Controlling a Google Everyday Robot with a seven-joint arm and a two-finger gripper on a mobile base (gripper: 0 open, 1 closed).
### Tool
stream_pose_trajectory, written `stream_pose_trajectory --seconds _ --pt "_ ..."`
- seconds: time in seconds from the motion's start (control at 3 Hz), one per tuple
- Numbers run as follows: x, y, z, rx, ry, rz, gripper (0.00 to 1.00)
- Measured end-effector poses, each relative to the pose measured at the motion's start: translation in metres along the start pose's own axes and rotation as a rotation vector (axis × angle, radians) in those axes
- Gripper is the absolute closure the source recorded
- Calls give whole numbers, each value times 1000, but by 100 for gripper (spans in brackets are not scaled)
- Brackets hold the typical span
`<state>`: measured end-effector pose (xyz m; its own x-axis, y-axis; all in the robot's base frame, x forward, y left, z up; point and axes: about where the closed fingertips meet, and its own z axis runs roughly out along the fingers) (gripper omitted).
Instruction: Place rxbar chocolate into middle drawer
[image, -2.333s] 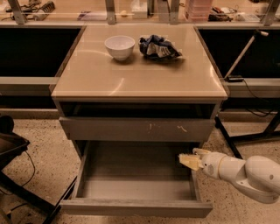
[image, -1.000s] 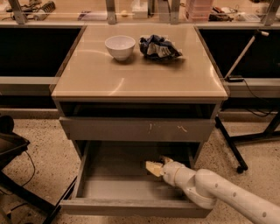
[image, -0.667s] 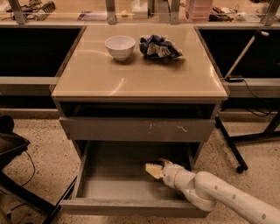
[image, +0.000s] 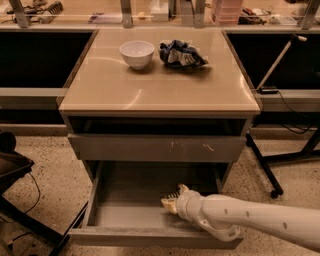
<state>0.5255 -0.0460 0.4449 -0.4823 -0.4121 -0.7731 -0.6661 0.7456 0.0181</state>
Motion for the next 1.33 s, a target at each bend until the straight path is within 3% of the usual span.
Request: stream_pose_trajectory --seconds 0.33,0.67,1.0,1.33 --pt "-4 10 13 22 32 -72 100" --pt "-4 10 13 22 31 -72 100" --pt "11 -7 28 -16 70 -6 100" --pt "47 -32 55 -65 164 110 100"
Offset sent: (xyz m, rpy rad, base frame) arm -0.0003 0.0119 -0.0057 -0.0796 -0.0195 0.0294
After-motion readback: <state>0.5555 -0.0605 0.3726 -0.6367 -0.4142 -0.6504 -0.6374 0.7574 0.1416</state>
